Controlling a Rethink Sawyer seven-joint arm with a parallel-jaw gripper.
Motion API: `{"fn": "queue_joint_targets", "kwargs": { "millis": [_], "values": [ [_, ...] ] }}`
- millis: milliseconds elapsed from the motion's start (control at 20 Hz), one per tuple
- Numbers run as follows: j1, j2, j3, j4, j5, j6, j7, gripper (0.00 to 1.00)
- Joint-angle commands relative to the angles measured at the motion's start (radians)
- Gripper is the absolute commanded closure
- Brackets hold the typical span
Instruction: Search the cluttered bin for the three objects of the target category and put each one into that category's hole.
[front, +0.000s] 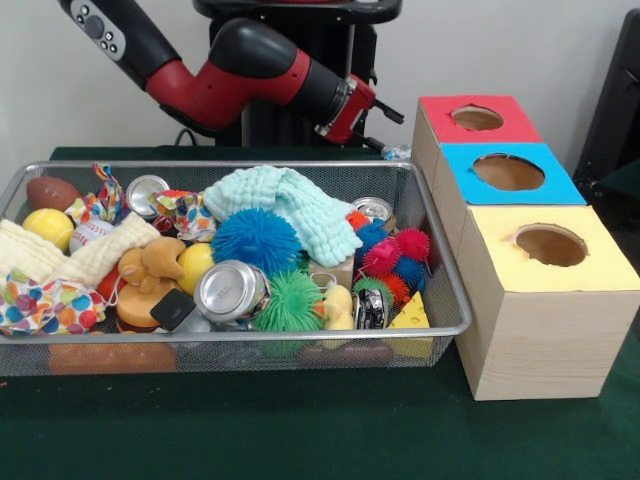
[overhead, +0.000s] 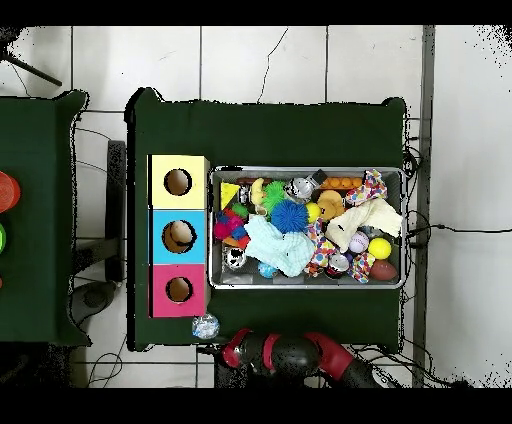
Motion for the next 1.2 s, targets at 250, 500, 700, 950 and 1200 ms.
{"fn": "queue_joint_targets", "kwargs": {
  "millis": [250,500,700,950,1200],
  "values": [
    [0.106,-0.15,0.035,-0.219,-0.032,0.022,-0.151,0.0],
    [0.147,-0.244,0.022,-0.158,-0.006,0.045,-0.099,0.0],
    [0.178,-0.327,0.016,-0.109,-0.003,0.032,-0.055,0.0],
    [0.192,-0.369,0.01,-0.091,0.01,0.021,-0.041,0.0],
    [0.171,-0.273,-0.011,-0.157,0.042,0.033,-0.093,0.0]
  ]
}}
